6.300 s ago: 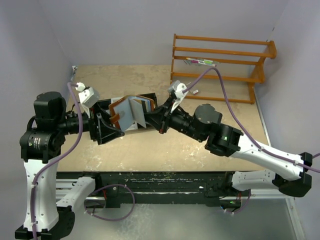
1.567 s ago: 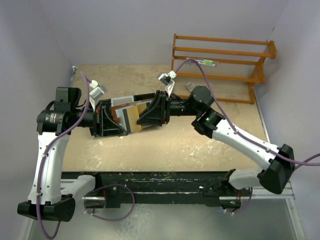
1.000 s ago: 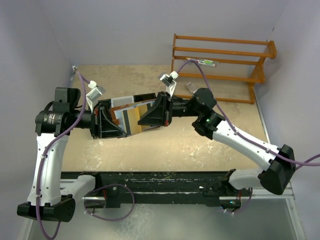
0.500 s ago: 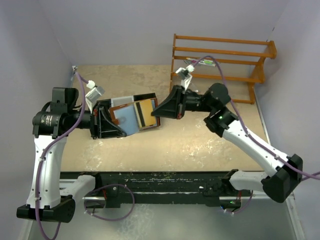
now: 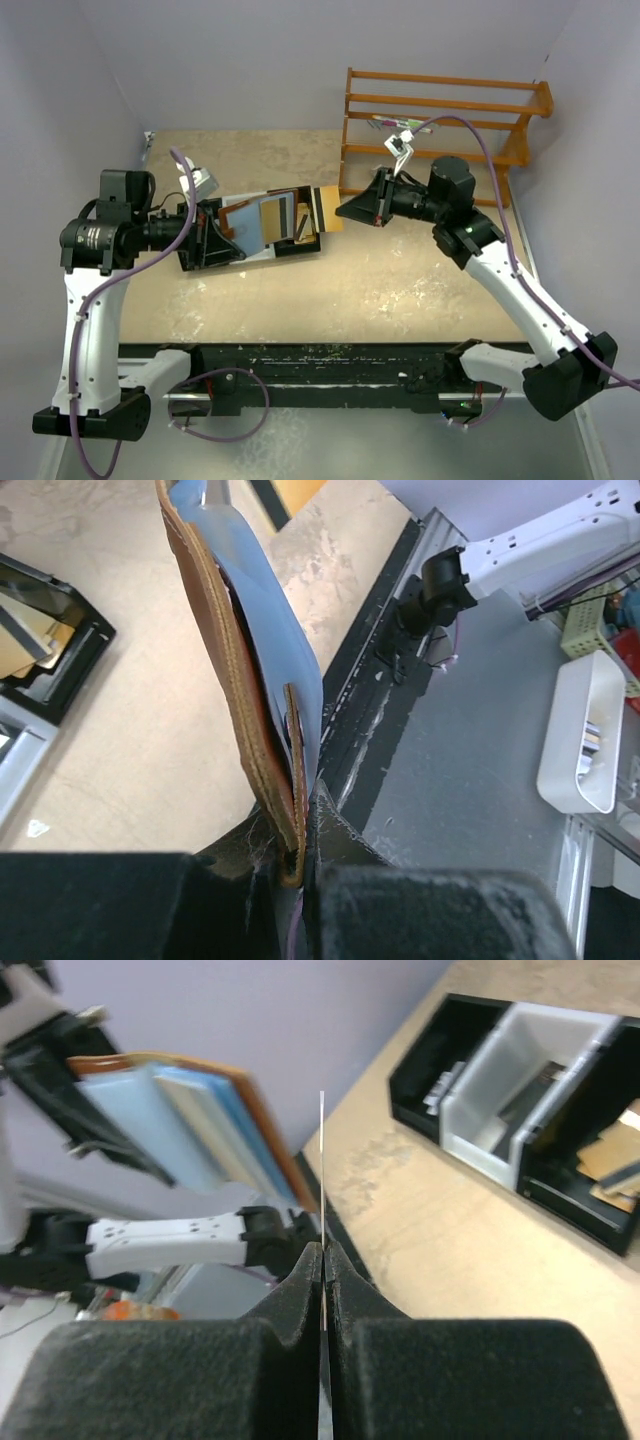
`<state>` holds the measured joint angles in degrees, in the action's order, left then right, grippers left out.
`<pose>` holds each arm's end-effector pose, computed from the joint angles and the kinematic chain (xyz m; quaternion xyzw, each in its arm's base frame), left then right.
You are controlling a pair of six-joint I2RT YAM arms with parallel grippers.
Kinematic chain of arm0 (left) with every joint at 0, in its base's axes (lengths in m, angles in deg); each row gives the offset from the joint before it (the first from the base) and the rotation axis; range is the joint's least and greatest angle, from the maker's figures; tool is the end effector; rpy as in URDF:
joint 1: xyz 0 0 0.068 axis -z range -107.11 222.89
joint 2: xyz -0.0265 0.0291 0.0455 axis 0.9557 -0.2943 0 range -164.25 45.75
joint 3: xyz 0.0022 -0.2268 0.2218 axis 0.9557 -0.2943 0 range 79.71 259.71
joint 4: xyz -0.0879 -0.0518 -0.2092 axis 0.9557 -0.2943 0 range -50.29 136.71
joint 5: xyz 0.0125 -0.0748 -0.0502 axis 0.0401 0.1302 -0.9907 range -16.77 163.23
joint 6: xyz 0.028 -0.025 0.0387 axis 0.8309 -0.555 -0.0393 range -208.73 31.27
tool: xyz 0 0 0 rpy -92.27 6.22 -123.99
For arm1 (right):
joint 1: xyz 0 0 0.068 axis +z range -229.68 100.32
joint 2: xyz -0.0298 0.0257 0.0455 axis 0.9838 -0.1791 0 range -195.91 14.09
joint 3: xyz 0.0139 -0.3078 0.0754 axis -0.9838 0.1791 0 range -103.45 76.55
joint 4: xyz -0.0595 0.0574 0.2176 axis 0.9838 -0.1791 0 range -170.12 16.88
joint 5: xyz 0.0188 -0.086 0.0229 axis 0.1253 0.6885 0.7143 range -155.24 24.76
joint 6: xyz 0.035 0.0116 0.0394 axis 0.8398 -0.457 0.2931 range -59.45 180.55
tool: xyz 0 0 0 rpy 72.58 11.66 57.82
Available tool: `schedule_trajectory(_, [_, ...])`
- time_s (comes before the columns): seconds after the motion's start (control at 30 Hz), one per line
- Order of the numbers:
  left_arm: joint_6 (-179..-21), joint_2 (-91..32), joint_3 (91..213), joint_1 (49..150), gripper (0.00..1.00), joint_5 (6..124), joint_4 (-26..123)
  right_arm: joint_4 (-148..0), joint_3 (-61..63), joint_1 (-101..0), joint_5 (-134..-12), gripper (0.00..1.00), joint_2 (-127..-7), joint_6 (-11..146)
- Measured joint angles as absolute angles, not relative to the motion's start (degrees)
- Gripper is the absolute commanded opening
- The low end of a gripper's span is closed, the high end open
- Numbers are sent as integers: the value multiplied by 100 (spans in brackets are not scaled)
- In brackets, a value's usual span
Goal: Take the credit cards out of the card holder
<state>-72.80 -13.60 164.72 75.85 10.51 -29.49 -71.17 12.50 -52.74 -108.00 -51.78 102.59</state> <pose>0.0848 -0.0363 0.4570 0.3052 0.7641 -0.4541 0.3417 0.1758 0.1165 0.4495 -0.1694 0.6858 0.5856 0.3975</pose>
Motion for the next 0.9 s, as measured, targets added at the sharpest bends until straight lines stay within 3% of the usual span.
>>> schedule_trajectory(0.4, [-6898,-1520,17375,7585,0,1601,-3225,-7390,576,-4689,-9106,0,-7425,9754])
schedule_trajectory(0.63, [-6830,-1482,17519,7585,0,1652,-3380,-7386,-239,-4311,-8341,0,-9027,9695])
schedule_trajectory(0.9, [-6817,-1463,17563,7585,0,1575,-3529,-7414,-770,-4142,-7681,0,-10089,9632])
